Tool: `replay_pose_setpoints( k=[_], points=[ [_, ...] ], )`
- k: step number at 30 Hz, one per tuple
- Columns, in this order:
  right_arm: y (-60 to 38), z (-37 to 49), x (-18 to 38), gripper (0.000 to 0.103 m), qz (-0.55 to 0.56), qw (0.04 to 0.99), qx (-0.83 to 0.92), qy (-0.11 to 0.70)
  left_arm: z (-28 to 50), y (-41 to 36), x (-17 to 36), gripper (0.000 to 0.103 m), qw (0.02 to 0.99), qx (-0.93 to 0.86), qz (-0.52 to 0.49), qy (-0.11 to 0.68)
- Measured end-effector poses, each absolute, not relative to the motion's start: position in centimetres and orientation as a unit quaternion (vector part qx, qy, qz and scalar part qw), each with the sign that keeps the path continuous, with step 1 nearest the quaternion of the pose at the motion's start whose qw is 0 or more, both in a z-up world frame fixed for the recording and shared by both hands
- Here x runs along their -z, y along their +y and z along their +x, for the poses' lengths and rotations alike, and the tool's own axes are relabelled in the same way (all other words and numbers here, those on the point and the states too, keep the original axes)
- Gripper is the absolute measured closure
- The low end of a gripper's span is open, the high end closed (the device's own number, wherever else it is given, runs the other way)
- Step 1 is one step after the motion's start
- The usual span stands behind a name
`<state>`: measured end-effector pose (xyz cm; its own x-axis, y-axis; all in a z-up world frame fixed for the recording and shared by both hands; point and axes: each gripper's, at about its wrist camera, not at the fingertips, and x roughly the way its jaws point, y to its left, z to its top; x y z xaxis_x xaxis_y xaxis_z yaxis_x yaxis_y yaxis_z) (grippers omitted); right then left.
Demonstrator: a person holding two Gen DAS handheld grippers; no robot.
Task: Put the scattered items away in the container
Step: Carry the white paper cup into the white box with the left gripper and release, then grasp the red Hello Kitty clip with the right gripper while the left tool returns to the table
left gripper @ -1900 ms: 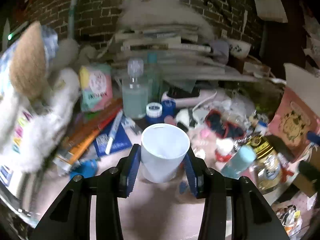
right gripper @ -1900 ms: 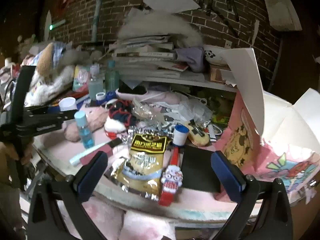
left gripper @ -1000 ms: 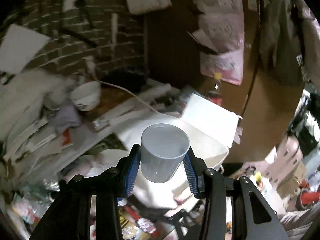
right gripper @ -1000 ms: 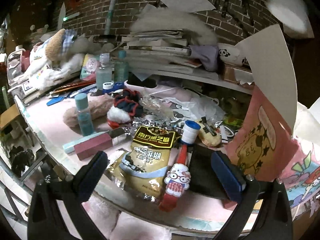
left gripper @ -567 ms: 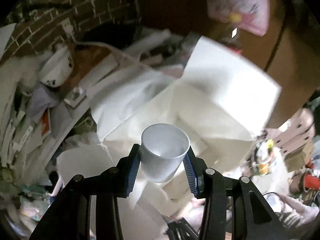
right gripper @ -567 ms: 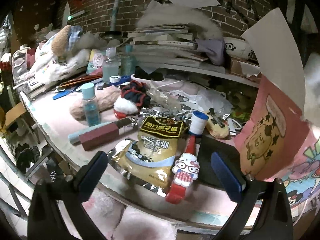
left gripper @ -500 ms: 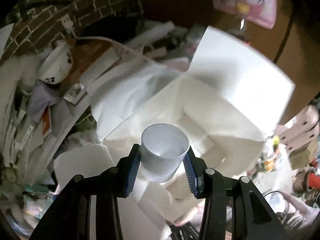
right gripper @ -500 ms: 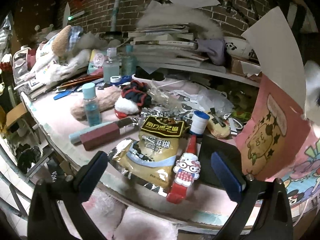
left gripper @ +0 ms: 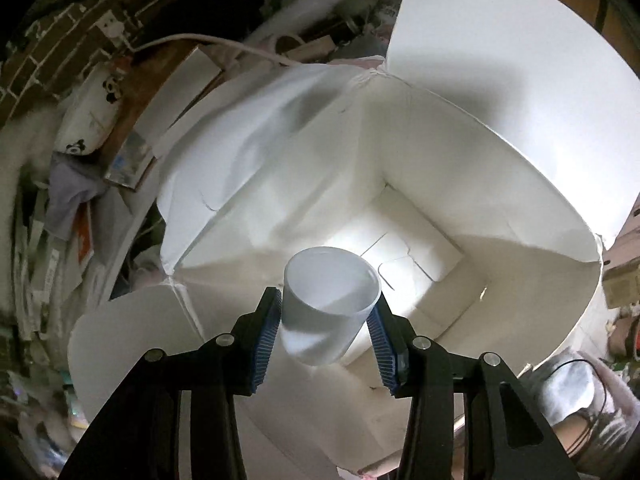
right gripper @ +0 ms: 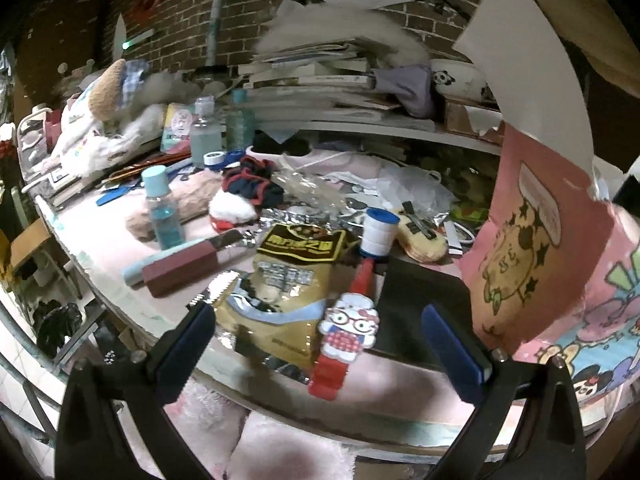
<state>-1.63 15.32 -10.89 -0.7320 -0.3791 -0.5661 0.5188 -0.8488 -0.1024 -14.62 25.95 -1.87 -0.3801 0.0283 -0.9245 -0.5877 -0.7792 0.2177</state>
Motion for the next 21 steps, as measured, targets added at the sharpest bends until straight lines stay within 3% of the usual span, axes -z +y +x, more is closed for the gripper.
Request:
replay_pose_setpoints(
  k=[3, 6, 16, 19, 21],
  points=[
    [15.6, -1.6, 10.9, 0.0, 0.273, 0.241, 0.923, 0.125, -14.3, 25.8, 1.1, 0.038, 0.199, -0.799, -0.502, 0.263],
    [15.8, -1.5, 11.0, 0.0, 0.27, 0.238, 0.925, 0.123, -13.3, 25.4, -0.2, 0.03, 0.221, -0.809, -0.485, 0.247],
    [17.4, -0.7, 11.5, 0.002, 0.263, 0.234, 0.931, 0.094, -10.1, 21.3, -5.4, 0.028, 0.253, -0.855, -0.411, 0.19],
    [17.9, -0.5, 11.7, 0.019, 0.262, 0.227, 0.934, 0.092, -8.8, 18.9, -7.0, 0.022, 0.25, -0.875, -0.378, 0.171],
    [18.1, -0.3, 11.8, 0.02, 0.257, 0.228, 0.935, 0.092, -7.6, 17.1, -7.7, 0.021, 0.239, -0.89, -0.351, 0.165]
  ],
)
